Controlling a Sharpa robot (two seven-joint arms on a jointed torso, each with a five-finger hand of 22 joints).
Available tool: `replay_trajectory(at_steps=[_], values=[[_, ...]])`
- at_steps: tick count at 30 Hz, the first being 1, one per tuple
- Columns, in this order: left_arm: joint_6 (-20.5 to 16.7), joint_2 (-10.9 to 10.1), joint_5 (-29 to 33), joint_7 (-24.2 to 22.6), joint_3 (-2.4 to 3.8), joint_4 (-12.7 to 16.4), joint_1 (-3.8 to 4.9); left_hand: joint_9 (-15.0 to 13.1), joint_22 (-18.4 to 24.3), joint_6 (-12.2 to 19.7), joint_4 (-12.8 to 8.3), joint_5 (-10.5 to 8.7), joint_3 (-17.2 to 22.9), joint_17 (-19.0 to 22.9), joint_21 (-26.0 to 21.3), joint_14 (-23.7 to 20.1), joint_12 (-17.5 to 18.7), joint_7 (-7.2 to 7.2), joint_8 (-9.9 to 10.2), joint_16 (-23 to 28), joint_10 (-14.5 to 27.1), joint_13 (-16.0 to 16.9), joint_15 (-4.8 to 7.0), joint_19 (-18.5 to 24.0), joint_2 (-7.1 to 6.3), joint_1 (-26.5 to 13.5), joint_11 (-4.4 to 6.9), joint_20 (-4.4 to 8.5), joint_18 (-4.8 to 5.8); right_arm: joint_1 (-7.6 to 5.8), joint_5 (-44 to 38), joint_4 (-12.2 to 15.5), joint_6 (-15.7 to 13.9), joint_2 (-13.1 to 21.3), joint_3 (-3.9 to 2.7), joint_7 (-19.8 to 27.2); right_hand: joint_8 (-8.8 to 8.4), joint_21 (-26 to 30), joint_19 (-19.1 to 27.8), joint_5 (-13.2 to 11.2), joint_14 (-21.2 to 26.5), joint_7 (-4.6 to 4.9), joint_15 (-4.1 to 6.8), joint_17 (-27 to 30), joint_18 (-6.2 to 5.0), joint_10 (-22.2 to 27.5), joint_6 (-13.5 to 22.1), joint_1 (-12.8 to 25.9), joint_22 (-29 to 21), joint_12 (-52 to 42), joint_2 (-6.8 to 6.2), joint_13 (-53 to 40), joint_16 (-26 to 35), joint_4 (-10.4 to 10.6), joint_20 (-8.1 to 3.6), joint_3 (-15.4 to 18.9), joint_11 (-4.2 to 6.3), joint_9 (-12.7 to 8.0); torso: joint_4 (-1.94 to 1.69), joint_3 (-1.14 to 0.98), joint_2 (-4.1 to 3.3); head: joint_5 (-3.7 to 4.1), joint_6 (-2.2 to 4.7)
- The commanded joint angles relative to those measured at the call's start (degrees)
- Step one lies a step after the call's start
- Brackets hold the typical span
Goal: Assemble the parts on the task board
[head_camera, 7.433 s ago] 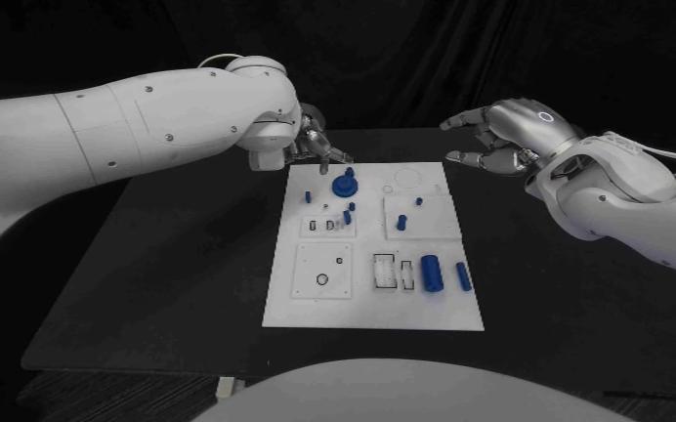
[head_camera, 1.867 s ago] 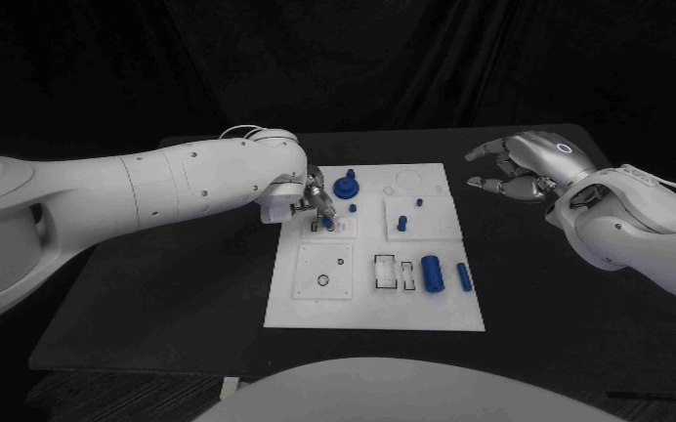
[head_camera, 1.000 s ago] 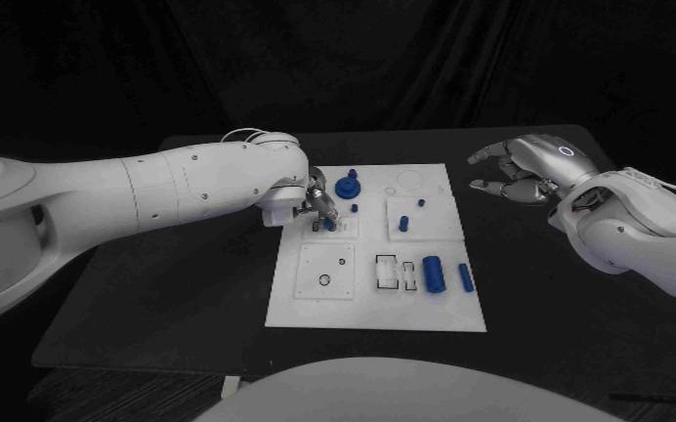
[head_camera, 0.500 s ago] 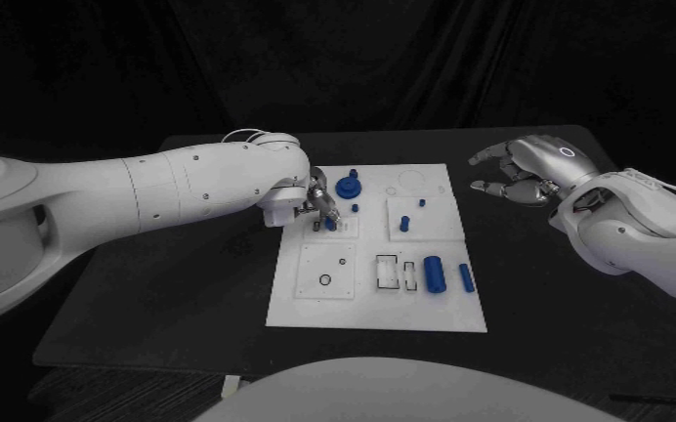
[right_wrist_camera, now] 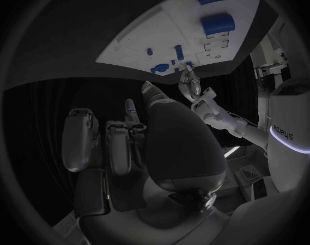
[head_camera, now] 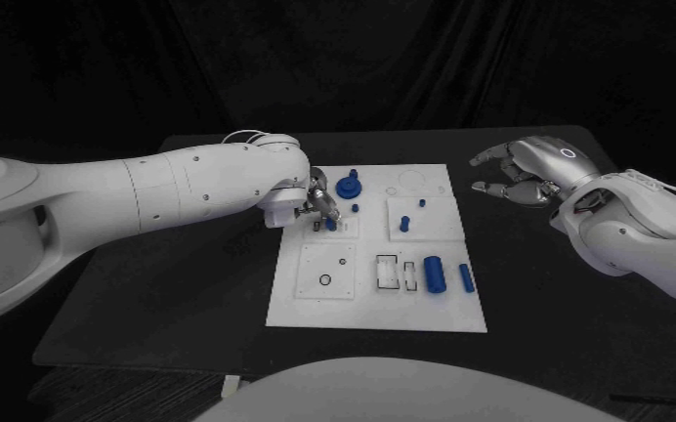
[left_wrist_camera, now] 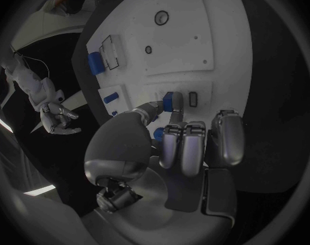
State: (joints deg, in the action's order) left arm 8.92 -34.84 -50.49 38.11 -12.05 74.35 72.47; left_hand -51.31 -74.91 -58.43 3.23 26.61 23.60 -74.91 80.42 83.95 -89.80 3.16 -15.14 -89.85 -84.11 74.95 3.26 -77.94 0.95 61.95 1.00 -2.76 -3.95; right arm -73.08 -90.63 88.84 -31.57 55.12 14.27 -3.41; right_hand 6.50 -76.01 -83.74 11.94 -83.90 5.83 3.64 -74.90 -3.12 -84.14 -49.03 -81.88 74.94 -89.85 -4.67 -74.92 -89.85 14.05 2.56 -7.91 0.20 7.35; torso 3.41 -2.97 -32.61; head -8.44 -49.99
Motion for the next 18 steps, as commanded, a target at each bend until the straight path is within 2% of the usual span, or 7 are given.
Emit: replay_trajectory(at_steps=[1,7,18], values=[[-0.2,0.0,0.0,-0.4,-0.28,0.0,-0.57,0.1,-3.9,0.0,-0.6,0.16,1.1,-15.1,-0.3,6.0,-0.2,-0.32,0.2,-0.2,-5.9,15.0,0.20,0.0,0.56,-0.1,-0.01,-0.28,0.25,0.17,-0.2,0.0,0.3,0.1,-0.04,-1.2,0.36,0.3,0.2,-0.1,-6.1,-0.02,-0.32,-15.1,-0.09,-5.9,-0.4,0.4,10.8,-0.1,0.27,-15.1,-0.1,-0.4,0.38,0.1,-0.42,-0.1,-0.02,-0.03,0.02,-0.03,-0.01],[-0.2,0.1,0.0,-0.5,-0.28,0.0,-0.63,0.1,-3.9,0.0,-0.6,0.17,1.1,-15.1,-0.4,6.0,-0.2,-0.32,0.2,-0.2,-5.9,15.0,0.20,0.0,0.55,-0.1,-0.01,-0.28,0.23,0.26,0.2,0.0,0.0,0.1,-0.04,-1.1,0.35,0.2,0.1,-0.2,-6.1,0.04,-0.35,-15.1,-0.07,-5.9,-0.4,0.5,10.8,-0.1,0.29,-15.1,-0.1,-0.3,0.40,0.2,-0.47,-0.1,-0.01,0.00,0.02,-0.11,-0.01],[-0.4,0.3,0.0,-0.6,-0.28,-0.1,-0.70,0.1,-3.9,-0.1,-0.6,0.19,1.2,-15.1,-0.4,6.0,-0.2,-0.33,0.3,-0.2,-5.9,15.0,0.20,0.0,0.53,-0.1,-0.01,-0.28,0.24,0.35,0.3,-0.2,0.1,0.1,-0.04,-1.1,0.35,0.2,0.1,-0.2,-6.1,0.04,-0.35,-15.1,-0.07,-5.9,-0.4,0.5,10.8,-0.1,0.29,-15.1,-0.1,-0.3,0.40,0.2,-0.47,-0.1,0.02,-0.02,0.01,0.20,-0.01]])
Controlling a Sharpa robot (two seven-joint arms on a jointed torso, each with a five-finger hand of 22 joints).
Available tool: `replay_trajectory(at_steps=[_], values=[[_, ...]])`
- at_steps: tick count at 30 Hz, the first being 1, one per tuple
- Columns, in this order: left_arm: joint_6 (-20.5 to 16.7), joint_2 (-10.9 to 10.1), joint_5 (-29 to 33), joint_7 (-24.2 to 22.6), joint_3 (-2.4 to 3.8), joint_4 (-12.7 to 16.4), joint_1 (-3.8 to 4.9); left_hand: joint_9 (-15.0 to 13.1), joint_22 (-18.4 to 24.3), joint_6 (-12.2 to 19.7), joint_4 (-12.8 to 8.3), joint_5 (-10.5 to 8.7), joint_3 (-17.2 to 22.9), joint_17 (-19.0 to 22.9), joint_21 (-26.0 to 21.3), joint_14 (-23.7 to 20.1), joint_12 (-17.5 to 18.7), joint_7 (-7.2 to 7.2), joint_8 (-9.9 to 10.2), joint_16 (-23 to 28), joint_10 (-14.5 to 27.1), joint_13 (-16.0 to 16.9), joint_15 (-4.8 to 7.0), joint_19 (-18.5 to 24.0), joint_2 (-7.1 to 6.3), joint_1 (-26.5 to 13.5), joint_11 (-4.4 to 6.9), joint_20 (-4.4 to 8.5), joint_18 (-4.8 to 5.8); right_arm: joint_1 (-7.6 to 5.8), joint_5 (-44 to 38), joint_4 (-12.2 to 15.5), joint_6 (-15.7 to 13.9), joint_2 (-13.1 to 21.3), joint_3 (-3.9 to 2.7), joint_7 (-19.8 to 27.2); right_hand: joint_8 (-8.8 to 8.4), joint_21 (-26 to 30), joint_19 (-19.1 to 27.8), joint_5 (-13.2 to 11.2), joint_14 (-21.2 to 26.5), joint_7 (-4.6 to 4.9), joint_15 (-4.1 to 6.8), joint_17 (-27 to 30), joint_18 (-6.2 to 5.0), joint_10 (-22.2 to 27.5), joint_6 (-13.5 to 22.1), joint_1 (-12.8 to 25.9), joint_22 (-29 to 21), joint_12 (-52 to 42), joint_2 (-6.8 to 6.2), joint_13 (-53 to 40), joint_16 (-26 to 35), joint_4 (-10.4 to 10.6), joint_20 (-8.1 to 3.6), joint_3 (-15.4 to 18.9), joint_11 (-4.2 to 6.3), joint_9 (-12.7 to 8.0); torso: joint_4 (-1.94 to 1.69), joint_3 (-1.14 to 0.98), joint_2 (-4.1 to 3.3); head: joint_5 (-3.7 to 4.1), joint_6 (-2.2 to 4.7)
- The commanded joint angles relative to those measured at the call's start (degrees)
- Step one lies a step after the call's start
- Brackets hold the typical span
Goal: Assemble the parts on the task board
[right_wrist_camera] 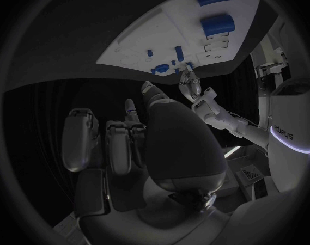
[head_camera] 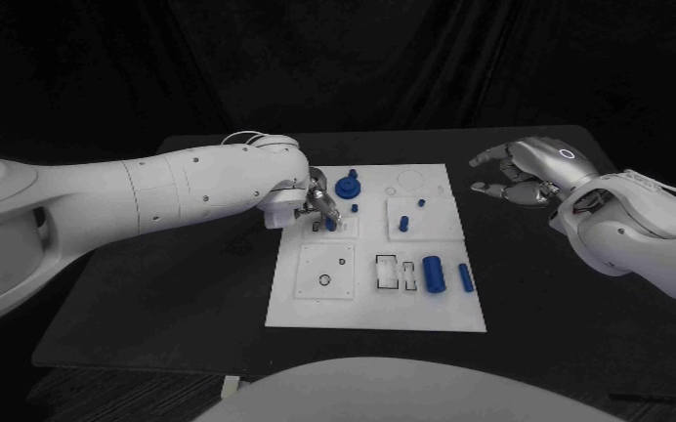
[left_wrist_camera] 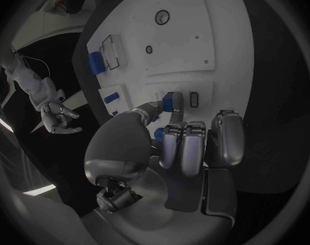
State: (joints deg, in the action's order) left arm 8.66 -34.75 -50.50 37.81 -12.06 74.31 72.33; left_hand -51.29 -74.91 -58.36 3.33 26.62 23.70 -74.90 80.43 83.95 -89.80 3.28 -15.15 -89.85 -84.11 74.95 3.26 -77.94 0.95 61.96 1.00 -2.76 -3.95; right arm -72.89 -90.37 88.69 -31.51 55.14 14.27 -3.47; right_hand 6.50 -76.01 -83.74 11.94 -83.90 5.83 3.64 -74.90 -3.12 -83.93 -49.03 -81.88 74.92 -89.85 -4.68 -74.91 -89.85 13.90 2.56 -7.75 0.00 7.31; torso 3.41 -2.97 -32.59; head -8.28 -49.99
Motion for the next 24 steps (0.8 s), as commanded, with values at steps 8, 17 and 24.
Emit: replay_trajectory(at_steps=[8,17,24], values=[[-0.4,0.2,0.0,-0.4,-0.27,-0.1,-0.59,0.1,-3.9,-0.2,-0.8,0.19,1.1,-15.1,-0.4,6.0,-0.2,-0.45,0.3,-0.2,-5.9,15.0,0.20,0.0,0.53,-0.1,-0.01,-0.28,0.24,0.24,0.1,-0.1,0.2,0.0,-0.04,-1.1,0.34,0.3,0.1,-0.2,-6.1,0.09,-0.38,-15.1,-0.07,-6.1,-0.5,0.5,10.8,-0.1,0.30,-15.1,-0.1,-0.2,0.43,0.0,-0.30,-0.1,-0.01,0.02,0.05,-0.11,-0.01],[-1.1,0.2,0.0,-0.6,-0.27,-0.2,-0.61,0.1,-3.8,-0.2,-0.9,0.22,1.3,-15.1,-0.5,6.0,-0.2,-0.47,0.4,-0.2,-5.9,15.0,0.20,0.1,0.51,-0.1,0.00,-0.28,0.21,0.31,0.1,-0.2,0.3,0.0,-0.04,-1.2,0.34,0.3,0.1,-0.2,-6.1,0.09,-0.38,-15.1,-0.07,-6.1,-0.5,0.5,10.8,-0.1,0.30,-15.1,-0.1,-0.2,0.43,0.0,-0.30,-0.1,0.04,0.02,0.06,-0.25,-0.01],[-1.6,0.2,0.0,-0.7,-0.27,-0.1,-0.61,0.0,-3.8,-0.2,-0.9,0.23,1.3,-15.1,-0.5,6.0,-0.2,-0.47,0.4,-0.2,-5.9,15.0,0.20,0.1,0.50,-0.1,0.00,-0.28,0.21,0.42,0.1,-0.2,0.5,0.1,-0.04,-1.3,0.34,0.3,0.1,-0.2,-6.1,0.09,-0.38,-15.1,-0.07,-6.1,-0.5,0.5,10.8,-0.1,0.30,-15.1,-0.1,-0.2,0.43,0.0,-0.30,-0.1,-0.02,-0.02,0.00,-0.34,-0.01]])
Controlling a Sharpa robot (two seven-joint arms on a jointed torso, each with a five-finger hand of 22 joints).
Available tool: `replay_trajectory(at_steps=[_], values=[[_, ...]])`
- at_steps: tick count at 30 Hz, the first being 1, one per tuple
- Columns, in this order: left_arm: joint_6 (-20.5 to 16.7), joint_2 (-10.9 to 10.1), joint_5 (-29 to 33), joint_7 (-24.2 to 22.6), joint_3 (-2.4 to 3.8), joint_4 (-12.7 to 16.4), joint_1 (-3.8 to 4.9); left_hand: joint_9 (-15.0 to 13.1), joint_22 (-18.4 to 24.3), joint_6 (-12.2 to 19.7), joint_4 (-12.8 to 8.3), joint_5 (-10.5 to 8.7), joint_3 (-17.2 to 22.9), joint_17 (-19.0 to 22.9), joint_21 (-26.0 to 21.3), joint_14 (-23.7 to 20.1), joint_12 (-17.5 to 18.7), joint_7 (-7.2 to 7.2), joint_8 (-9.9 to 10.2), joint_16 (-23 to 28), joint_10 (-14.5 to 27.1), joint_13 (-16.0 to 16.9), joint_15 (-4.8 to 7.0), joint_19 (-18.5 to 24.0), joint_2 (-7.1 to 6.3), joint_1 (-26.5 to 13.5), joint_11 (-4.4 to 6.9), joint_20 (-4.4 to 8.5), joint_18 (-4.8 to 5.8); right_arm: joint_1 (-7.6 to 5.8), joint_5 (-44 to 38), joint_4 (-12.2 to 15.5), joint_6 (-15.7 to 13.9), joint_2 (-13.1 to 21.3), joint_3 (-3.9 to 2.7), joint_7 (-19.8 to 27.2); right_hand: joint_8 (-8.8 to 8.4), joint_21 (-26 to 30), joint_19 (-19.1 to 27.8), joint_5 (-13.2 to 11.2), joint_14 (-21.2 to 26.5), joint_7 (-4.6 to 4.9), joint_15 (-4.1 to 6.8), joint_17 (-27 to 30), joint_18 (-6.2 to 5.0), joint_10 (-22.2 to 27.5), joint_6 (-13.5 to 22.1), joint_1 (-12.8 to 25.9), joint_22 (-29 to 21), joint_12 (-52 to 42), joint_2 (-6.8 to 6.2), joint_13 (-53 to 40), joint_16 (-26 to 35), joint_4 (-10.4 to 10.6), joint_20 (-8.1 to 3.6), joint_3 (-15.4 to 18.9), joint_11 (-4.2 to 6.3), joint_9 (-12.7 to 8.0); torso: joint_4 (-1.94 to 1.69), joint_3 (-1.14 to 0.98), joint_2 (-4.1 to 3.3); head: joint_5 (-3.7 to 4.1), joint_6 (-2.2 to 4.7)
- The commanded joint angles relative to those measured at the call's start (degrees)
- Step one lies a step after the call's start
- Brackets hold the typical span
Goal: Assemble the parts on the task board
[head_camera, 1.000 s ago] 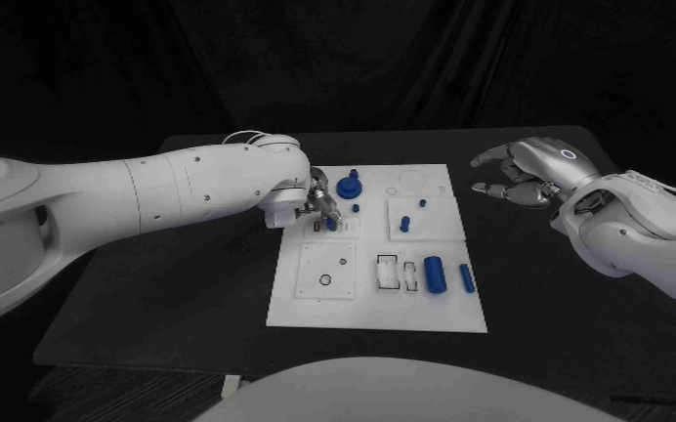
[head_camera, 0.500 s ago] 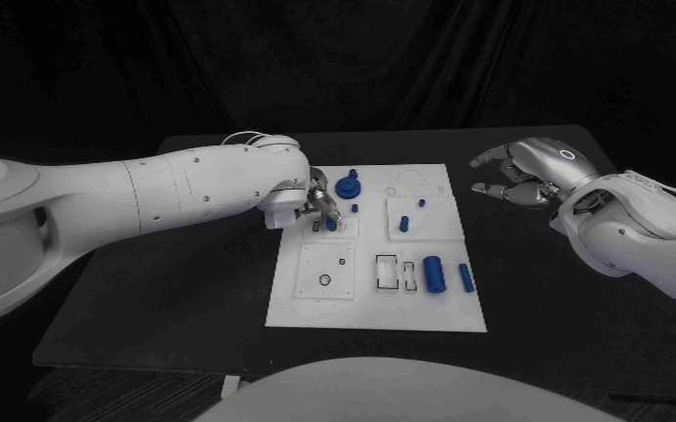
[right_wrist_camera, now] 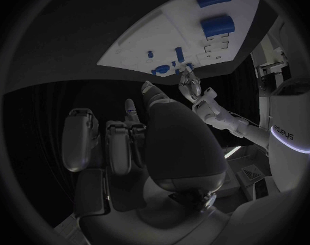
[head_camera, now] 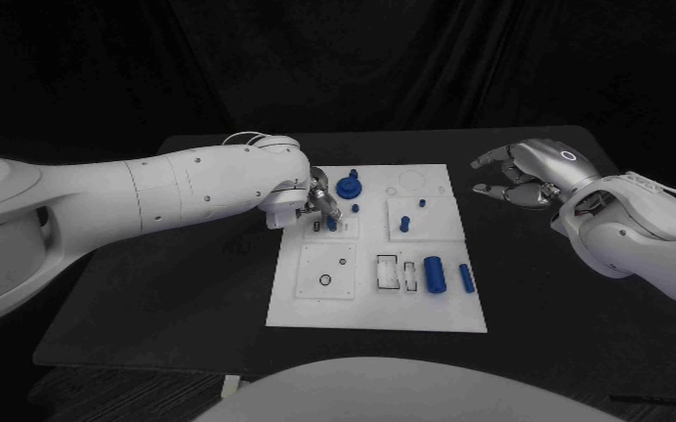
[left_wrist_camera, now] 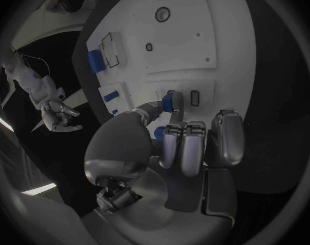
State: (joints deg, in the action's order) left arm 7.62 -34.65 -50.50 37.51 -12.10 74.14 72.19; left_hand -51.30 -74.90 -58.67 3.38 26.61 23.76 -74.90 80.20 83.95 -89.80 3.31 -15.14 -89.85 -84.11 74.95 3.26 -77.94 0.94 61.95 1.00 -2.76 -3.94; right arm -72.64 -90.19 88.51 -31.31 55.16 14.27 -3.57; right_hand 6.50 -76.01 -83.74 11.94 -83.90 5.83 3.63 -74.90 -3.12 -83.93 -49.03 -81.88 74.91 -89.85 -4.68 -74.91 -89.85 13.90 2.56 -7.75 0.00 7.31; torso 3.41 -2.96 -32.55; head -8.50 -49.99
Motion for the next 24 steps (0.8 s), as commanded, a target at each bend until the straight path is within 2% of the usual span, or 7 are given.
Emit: replay_trajectory(at_steps=[1,24], values=[[-0.5,0.1,0.0,-0.4,-0.23,0.1,-0.47,0.1,-3.8,0.1,-0.9,0.24,1.2,-15.1,-0.2,6.0,-0.2,-0.50,0.4,-0.2,-5.9,15.0,0.20,0.1,0.51,-0.1,0.00,-0.28,0.21,0.19,-0.1,0.0,0.3,0.1,-0.04,-1.2,0.34,0.3,0.1,-0.2,-6.1,0.09,-0.38,-15.1,-0.08,-6.1,-0.5,0.5,10.8,-0.1,0.30,-15.1,-0.1,-0.2,0.43,0.0,-0.30,-0.1,-0.03,-0.03,-0.03,-0.15,-0.01],[0.9,0.0,0.0,-0.5,-0.23,0.7,-0.50,0.0,-3.7,0.0,-1.0,0.25,1.4,-15.1,-0.4,6.0,-0.2,-0.51,0.4,-0.2,-5.9,15.0,0.21,0.2,0.40,-0.2,0.00,-0.27,0.17,0.31,-0.1,0.0,0.9,0.2,-0.04,-1.4,0.32,0.3,0.2,-0.2,-6.1,0.15,-0.42,-15.1,-0.09,-6.1,-0.6,0.5,10.8,-0.1,0.33,-15.1,-0.1,-0.2,0.47,0.0,-0.36,-0.1,-0.05,-0.02,-0.04,-0.32,-0.01]])
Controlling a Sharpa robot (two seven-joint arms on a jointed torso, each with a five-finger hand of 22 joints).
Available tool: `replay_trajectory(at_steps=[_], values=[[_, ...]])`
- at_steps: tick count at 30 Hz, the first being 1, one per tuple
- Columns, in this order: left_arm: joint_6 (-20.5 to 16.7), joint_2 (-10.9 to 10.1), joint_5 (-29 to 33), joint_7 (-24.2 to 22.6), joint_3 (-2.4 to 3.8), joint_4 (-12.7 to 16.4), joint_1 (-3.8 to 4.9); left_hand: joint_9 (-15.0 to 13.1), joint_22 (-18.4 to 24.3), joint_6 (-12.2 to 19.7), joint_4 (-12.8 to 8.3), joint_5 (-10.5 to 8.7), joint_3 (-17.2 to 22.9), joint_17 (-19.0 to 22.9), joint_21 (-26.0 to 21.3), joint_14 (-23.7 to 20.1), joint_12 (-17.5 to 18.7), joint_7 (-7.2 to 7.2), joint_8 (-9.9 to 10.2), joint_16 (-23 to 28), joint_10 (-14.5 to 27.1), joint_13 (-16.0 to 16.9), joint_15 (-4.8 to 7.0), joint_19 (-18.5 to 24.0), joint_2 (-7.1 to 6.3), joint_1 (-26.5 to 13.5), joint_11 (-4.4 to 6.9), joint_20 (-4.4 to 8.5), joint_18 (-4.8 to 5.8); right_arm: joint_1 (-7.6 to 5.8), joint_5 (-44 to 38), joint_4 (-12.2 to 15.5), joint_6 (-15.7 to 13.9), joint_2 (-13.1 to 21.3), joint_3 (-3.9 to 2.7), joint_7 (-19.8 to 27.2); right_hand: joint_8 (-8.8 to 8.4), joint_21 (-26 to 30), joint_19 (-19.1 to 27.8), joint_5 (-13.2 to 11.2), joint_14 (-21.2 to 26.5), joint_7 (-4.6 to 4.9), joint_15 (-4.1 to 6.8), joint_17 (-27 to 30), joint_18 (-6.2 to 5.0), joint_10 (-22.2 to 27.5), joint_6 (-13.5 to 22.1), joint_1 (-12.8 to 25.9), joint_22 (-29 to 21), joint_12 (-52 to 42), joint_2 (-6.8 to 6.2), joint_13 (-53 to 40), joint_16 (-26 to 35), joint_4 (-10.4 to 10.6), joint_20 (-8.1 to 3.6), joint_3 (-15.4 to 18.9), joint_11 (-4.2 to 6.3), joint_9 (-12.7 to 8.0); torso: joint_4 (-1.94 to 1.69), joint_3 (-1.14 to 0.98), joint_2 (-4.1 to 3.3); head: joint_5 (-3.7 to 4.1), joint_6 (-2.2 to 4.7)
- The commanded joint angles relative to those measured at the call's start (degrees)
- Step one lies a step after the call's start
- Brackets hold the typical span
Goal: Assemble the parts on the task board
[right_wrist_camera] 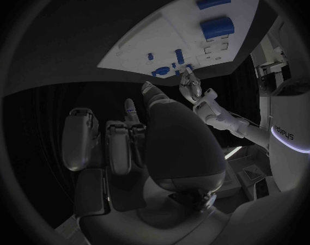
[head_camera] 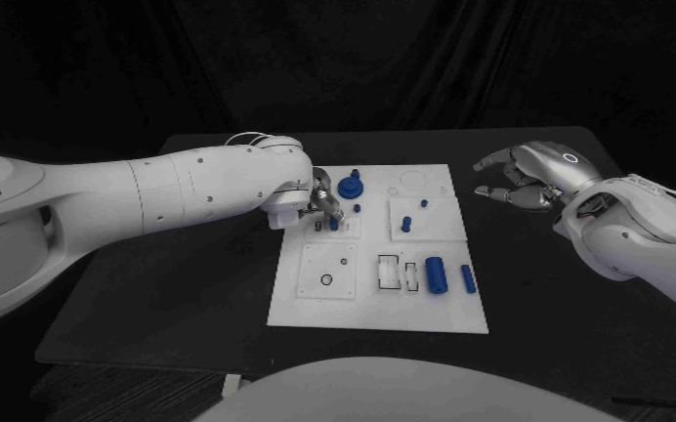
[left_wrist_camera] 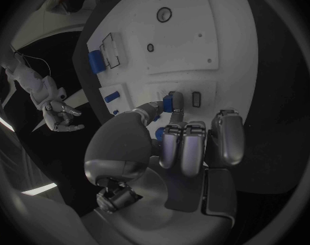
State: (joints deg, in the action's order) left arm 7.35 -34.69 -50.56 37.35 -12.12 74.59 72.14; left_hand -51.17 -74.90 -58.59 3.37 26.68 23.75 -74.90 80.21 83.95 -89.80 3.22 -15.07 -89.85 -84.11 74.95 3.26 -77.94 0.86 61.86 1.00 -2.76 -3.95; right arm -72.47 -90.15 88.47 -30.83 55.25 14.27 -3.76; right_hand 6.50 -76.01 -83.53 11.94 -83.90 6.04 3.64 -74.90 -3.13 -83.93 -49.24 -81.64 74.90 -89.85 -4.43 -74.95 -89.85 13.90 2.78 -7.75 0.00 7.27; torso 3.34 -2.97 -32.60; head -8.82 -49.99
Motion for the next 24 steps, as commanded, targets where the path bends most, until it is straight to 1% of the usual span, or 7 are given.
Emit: replay_trajectory(at_steps=[1,15,21,24], values=[[1.3,0.1,0.1,-0.3,-0.21,0.2,-0.46,-0.1,-3.7,-0.1,-1.0,0.19,1.4,-15.1,-0.4,6.0,-0.2,-0.42,0.3,-0.2,-5.9,15.0,0.21,0.2,0.48,-0.1,0.00,-0.27,0.18,0.14,-0.1,0.0,0.4,0.1,-0.04,-1.3,0.32,0.3,-0.1,-0.2,-6.1,-0.05,-0.43,-15.1,-0.08,-6.1,-0.3,0.3,10.8,-0.1,0.09,-15.1,-0.1,-0.2,0.26,0.0,-0.36,-0.1,0.05,-0.01,0.00,-0.05,-0.01],[1.9,-0.3,0.1,0.0,-0.21,0.3,-0.62,-0.1,-3.7,-0.1,-1.1,0.16,1.5,-15.1,-0.4,6.0,-0.2,-0.43,0.4,-0.2,-5.9,15.0,0.21,0.2,0.42,-0.1,0.01,-0.27,0.16,0.16,-0.1,0.0,0.6,0.1,-0.04,-1.4,0.31,0.4,0.0,-0.3,-6.1,-0.02,-0.46,-15.1,-0.09,-6.1,-0.4,0.3,10.8,-0.1,0.11,-15.1,-0.1,-0.2,0.28,0.0,-0.39,-0.1,0.05,0.00,-0.02,0.00,-0.01],[1.7,-0.5,0.1,0.1,-0.21,0.5,-0.68,-0.1,-3.7,-0.2,-1.3,0.17,1.7,-15.1,-0.4,6.0,-0.2,-0.45,0.4,-0.2,-5.9,15.0,0.22,0.2,0.37,-0.1,0.02,-0.27,0.16,0.21,-0.1,-0.1,0.6,0.1,-0.04,-1.4,0.31,0.4,0.0,-0.3,-6.1,-0.02,-0.46,-15.1,-0.09,-6.1,-0.4,0.3,10.8,-0.1,0.11,-15.1,-0.1,-0.2,0.28,0.0,-0.39,-0.1,0.13,0.02,0.03,-0.10,-0.01],[1.6,-0.6,0.1,0.0,-0.21,0.6,-0.70,-0.1,-3.7,-0.2,-1.4,0.20,1.8,-15.1,-0.5,6.0,-0.2,-0.46,0.5,-0.2,-5.9,15.0,0.23,0.2,0.32,-0.1,0.03,-0.26,0.16,0.25,-0.1,-0.1,0.7,0.1,-0.04,-1.4,0.31,0.4,0.0,-0.3,-6.1,-0.02,-0.46,-15.1,-0.09,-6.1,-0.4,0.3,10.8,-0.1,0.11,-15.1,-0.1,-0.2,0.28,0.0,-0.39,-0.1,0.09,0.02,0.05,-0.06,-0.01]])
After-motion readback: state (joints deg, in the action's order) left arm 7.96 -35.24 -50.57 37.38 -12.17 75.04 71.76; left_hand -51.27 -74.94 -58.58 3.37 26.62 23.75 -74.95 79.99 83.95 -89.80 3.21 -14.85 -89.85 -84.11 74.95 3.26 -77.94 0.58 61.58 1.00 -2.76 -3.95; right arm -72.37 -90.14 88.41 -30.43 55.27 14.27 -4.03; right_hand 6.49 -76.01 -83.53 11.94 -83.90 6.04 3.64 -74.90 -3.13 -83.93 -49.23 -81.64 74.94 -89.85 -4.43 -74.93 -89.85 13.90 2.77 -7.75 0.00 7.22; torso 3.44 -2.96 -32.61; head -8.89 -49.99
